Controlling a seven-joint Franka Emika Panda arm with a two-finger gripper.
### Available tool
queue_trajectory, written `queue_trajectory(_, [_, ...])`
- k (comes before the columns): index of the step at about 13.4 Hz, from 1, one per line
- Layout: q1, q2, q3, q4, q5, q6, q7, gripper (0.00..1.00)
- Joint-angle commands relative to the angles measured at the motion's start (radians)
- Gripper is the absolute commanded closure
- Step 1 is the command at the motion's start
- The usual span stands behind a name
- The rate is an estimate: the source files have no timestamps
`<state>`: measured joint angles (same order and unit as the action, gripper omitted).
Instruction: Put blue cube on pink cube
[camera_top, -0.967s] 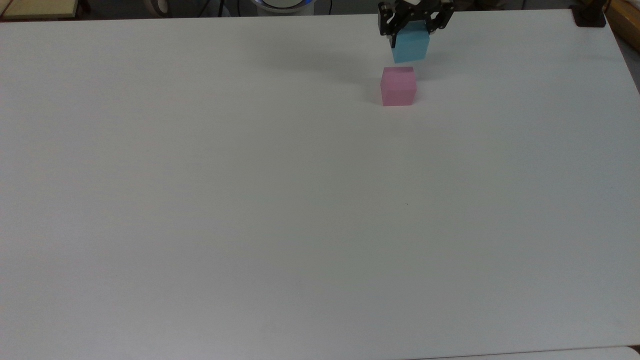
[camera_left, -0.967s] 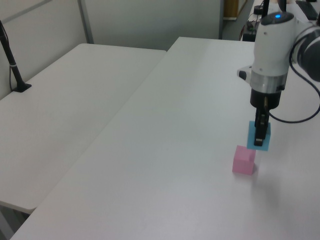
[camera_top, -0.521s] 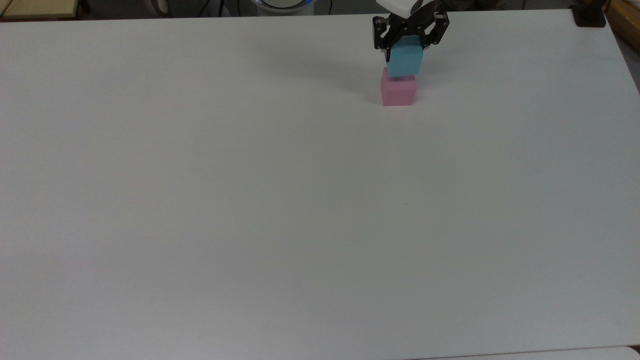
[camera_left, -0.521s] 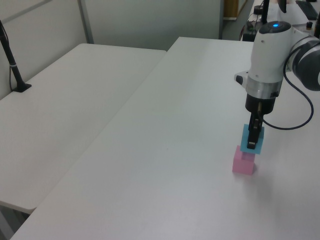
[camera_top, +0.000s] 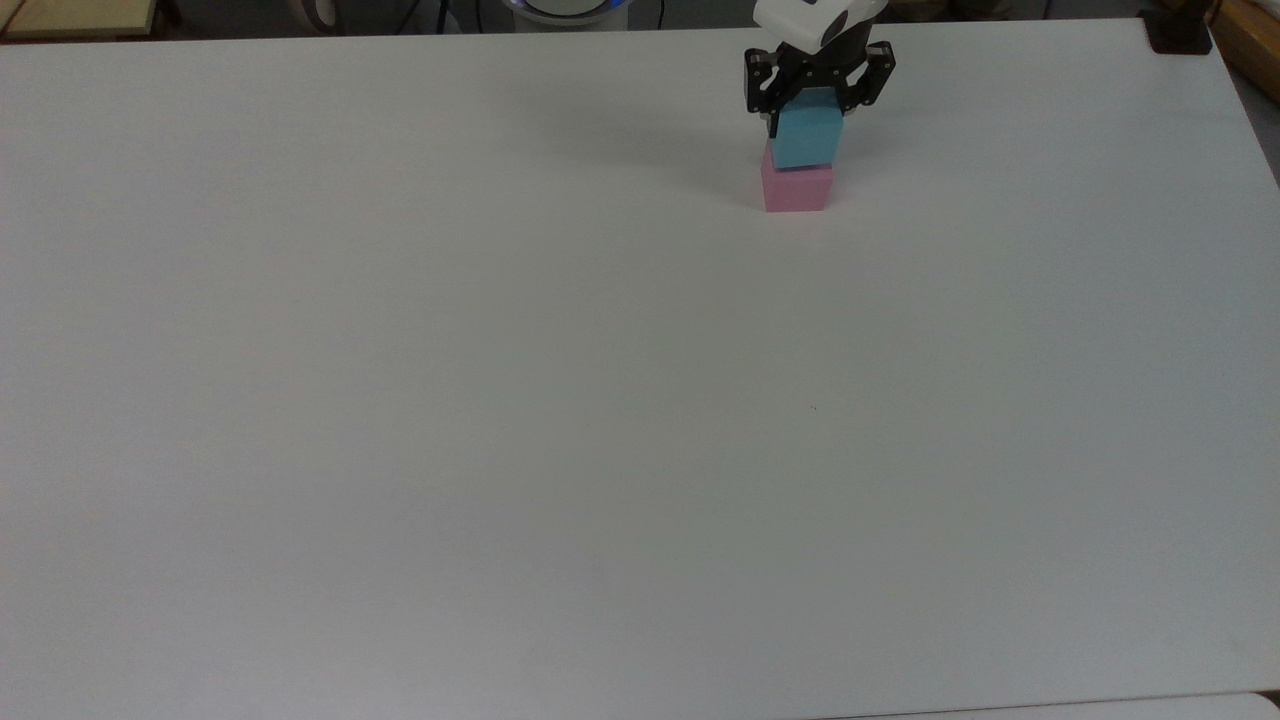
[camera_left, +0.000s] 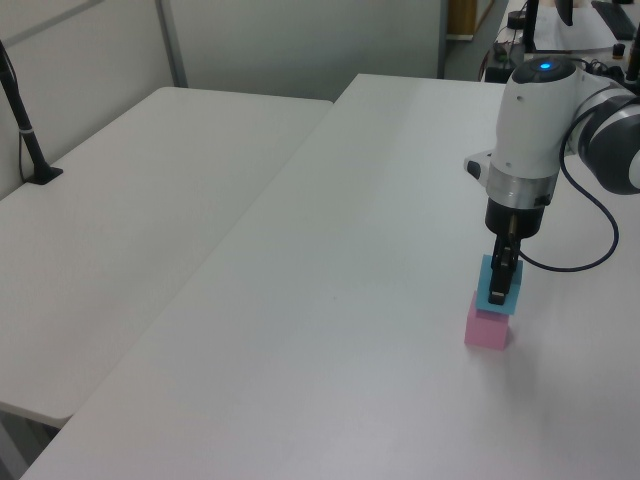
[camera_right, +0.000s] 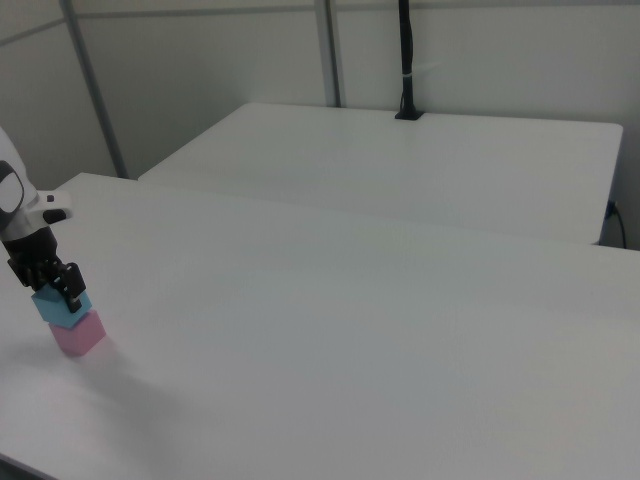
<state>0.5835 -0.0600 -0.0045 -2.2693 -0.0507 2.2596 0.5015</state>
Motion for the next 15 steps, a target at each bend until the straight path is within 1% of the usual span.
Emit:
queue_trajectory(1, [0.002,0.000,-0.002,-0.006,-0.029,0.023,0.029,0.20])
queue_trajectory(4, [-0.001,0.017,-0.002,0.007,-0.031,0.024,0.029,0.16])
queue_trajectory(6, [-0.001,0.017,-0.002,0.010,-0.031,0.023,0.029,0.02])
queue_trajectory(7, [-0.002,0.011,-0.005,0.014,-0.031,0.018,0.029,0.00])
queue_trajectory(8, [0.001,0.002,-0.009,0.036,-0.031,-0.006,0.028,0.00])
queue_trajectory(9, [0.001,-0.012,-0.009,0.066,-0.031,-0.070,0.025,0.00])
queue_trajectory(11, [-0.001,-0.027,-0.014,0.190,-0.031,-0.258,0.019,0.00])
queue_trajectory(12, [-0.001,-0.041,-0.015,0.252,-0.029,-0.332,0.017,0.00])
queue_trajectory(14, [-0.002,-0.040,-0.017,0.399,-0.029,-0.493,0.015,0.00])
queue_trajectory(15, [-0.005,-0.040,-0.018,0.457,-0.029,-0.559,-0.010,0.00])
